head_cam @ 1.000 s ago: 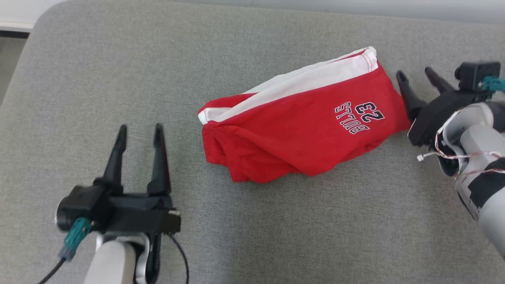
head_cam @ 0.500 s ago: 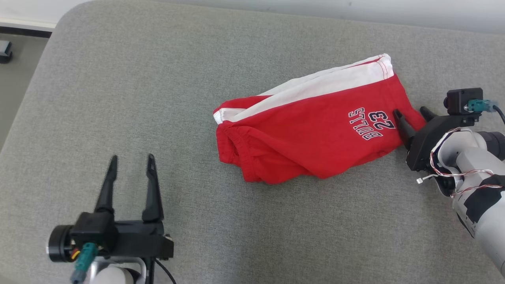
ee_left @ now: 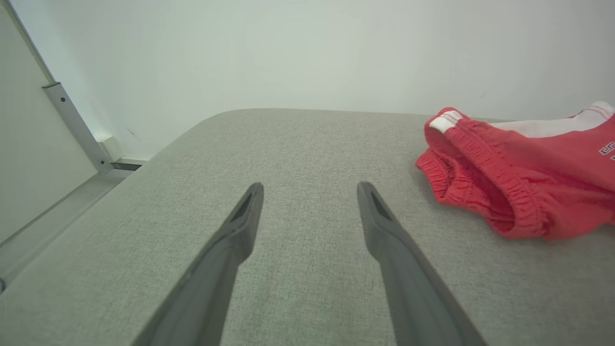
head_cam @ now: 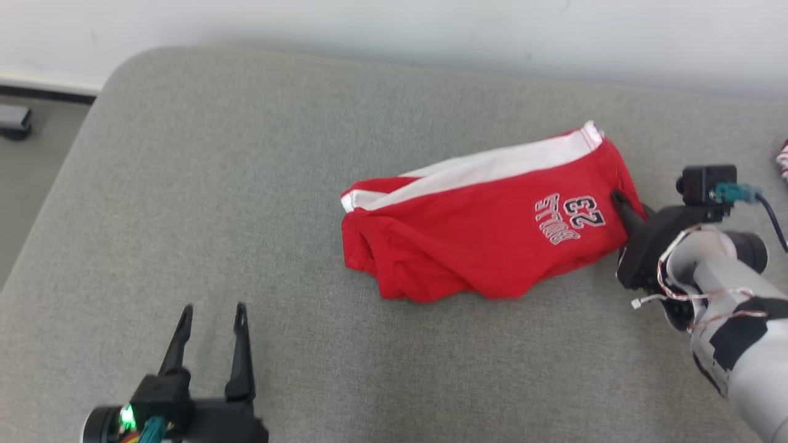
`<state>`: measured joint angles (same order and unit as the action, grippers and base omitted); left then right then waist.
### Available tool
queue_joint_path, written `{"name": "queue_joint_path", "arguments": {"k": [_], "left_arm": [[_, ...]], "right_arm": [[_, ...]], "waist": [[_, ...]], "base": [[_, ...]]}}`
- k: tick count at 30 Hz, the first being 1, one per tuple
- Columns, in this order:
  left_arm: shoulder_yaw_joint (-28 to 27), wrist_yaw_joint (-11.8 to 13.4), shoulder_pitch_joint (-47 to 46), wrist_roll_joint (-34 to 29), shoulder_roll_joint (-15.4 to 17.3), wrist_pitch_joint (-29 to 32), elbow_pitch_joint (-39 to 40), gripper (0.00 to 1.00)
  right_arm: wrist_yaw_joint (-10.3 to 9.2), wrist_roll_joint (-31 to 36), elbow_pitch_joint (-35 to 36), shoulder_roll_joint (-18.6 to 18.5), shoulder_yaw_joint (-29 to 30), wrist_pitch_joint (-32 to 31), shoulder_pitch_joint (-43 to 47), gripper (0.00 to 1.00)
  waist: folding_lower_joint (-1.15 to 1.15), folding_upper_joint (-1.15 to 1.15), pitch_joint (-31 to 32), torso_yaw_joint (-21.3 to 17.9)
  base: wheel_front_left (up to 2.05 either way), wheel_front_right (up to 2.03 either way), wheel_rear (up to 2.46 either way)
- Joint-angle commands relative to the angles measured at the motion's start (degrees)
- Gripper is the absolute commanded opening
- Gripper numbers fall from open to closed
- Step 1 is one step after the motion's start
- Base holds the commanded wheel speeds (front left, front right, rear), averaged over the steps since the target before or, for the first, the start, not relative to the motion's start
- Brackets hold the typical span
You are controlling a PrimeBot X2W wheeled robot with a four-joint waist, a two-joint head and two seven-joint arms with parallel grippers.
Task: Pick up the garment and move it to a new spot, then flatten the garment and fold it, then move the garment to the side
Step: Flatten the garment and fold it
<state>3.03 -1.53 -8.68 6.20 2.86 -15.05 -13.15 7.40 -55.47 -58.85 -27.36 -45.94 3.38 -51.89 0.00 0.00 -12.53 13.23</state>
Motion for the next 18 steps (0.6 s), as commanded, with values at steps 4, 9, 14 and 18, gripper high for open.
{"name": "queue_joint_path", "arguments": {"k": [4,9,14,18], "left_arm": [[-2.36,-0.39,4.06,-0.65,0.11,-0.16,-0.66,1.00],[-3.57,-0.64,6.92,-1.31,0.13,-0.16,-0.04,1.00],[-4.36,-1.08,8.56,-1.52,0.10,-0.16,0.34,1.00],[-4.57,-1.04,9.43,-1.82,0.09,-0.16,0.90,1.00]], "right_arm": [[0.10,-3.73,3.89,-1.87,0.25,2.86,5.99,0.00],[0.10,-6.24,9.45,-4.69,-0.40,4.50,13.40,0.00],[0.10,-8.69,14.05,-7.46,0.22,5.37,21.30,0.00],[0.10,-9.48,15.70,-8.48,1.22,5.26,25.93,0.06]], "waist": [[0.00,0.00,6.32,-2.11],[0.00,0.00,8.80,-3.62],[0.00,0.00,10.20,-4.80],[0.00,0.00,10.83,-5.82]], "base": [[0.00,0.00,0.00],[0.00,0.00,0.00],[0.00,0.00,0.00],[0.00,0.00,0.00]]}}
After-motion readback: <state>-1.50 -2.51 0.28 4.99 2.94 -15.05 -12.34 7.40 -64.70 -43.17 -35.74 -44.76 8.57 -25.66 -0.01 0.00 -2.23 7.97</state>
